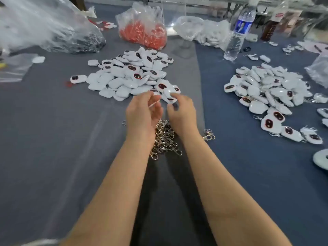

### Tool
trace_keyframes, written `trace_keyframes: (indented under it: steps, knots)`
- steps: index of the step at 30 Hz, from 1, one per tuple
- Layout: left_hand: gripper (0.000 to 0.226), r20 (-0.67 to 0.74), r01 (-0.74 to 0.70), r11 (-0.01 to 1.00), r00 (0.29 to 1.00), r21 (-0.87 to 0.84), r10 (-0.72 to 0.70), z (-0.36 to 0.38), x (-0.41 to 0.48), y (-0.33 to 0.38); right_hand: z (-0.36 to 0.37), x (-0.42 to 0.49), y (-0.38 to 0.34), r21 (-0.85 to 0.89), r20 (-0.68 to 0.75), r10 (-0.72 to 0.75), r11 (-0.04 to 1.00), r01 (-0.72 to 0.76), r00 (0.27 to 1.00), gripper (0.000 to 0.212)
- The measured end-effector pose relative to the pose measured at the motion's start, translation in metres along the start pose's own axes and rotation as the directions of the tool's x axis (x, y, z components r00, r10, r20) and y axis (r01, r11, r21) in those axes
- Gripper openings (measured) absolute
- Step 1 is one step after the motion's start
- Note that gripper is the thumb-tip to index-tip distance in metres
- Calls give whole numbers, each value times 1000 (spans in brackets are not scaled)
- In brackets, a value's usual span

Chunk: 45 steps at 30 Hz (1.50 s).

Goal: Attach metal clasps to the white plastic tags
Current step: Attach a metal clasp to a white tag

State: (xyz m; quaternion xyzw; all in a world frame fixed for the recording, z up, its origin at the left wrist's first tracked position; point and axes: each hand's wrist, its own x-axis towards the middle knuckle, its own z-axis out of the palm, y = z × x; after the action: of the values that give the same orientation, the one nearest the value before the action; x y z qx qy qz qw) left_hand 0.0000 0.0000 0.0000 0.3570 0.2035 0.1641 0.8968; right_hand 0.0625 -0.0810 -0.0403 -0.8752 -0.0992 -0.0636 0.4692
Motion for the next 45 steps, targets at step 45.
trace_keyframes:
  steps: [45]
  knots:
    - [31, 338, -273, 806, 936, 525, 97, -5, 29, -29, -33, -18, 18, 386, -54, 122, 918, -93, 991, 18]
